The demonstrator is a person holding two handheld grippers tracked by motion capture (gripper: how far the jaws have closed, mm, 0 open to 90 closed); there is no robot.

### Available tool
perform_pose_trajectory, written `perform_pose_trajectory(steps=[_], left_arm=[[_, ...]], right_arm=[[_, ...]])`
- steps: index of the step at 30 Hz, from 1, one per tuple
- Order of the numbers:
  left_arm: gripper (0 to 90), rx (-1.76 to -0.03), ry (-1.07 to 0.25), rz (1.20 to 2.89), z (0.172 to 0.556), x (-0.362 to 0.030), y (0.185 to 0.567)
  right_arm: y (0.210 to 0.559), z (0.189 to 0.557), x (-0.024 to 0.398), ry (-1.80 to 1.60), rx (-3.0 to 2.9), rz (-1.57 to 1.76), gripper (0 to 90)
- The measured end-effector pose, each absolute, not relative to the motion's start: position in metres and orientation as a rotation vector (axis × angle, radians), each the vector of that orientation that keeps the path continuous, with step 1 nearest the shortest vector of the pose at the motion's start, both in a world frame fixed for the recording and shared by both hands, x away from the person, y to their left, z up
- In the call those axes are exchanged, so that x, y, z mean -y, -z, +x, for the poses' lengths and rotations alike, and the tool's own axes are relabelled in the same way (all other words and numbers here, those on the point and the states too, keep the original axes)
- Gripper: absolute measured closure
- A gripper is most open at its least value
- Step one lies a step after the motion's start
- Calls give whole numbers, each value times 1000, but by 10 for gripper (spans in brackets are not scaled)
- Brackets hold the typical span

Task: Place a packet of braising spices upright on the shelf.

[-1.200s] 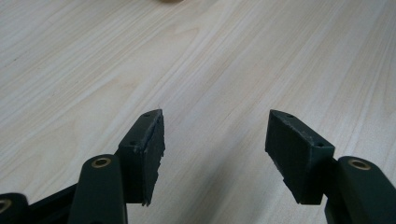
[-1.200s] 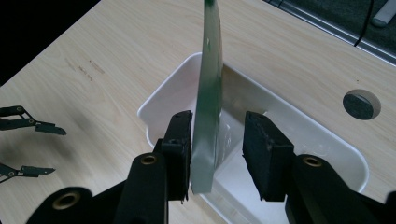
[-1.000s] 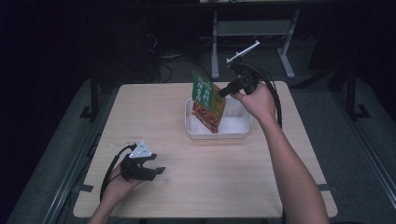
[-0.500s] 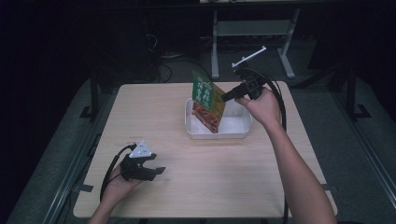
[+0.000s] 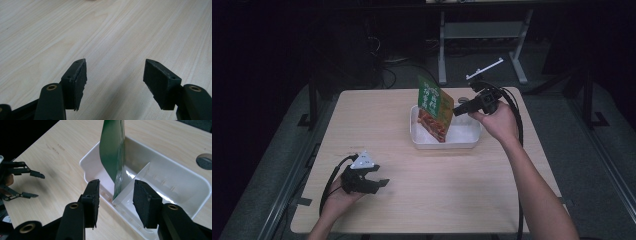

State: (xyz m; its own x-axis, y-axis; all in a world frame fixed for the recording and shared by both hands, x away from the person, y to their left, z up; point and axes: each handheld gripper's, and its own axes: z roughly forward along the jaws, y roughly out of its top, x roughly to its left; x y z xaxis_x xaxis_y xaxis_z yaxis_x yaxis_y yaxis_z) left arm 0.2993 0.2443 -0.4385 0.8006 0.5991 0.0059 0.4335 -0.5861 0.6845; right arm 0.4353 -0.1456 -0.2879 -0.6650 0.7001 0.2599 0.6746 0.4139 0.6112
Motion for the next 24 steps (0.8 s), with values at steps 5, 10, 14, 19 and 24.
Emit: perform_pose_trajectory(steps=[5, 10, 14, 19, 24], left_arm=[[351, -759, -307, 2286, 299, -244, 438], [351, -757, -308, 2288, 299, -244, 438], [350, -757, -306, 2290, 299, -244, 438], [349, -755, -302, 2282, 299, -244, 438], [349, -756, -301, 2283, 299, -243, 438]], right_arm=[[294, 431, 153, -1138, -2606, 1279, 553], [300, 427, 161, -1153, -2602, 1292, 551], [305, 423, 169, -1161, -2603, 1299, 544], [311, 418, 175, -1188, -2598, 1307, 543], [318, 413, 182, -1198, -2596, 1318, 540]])
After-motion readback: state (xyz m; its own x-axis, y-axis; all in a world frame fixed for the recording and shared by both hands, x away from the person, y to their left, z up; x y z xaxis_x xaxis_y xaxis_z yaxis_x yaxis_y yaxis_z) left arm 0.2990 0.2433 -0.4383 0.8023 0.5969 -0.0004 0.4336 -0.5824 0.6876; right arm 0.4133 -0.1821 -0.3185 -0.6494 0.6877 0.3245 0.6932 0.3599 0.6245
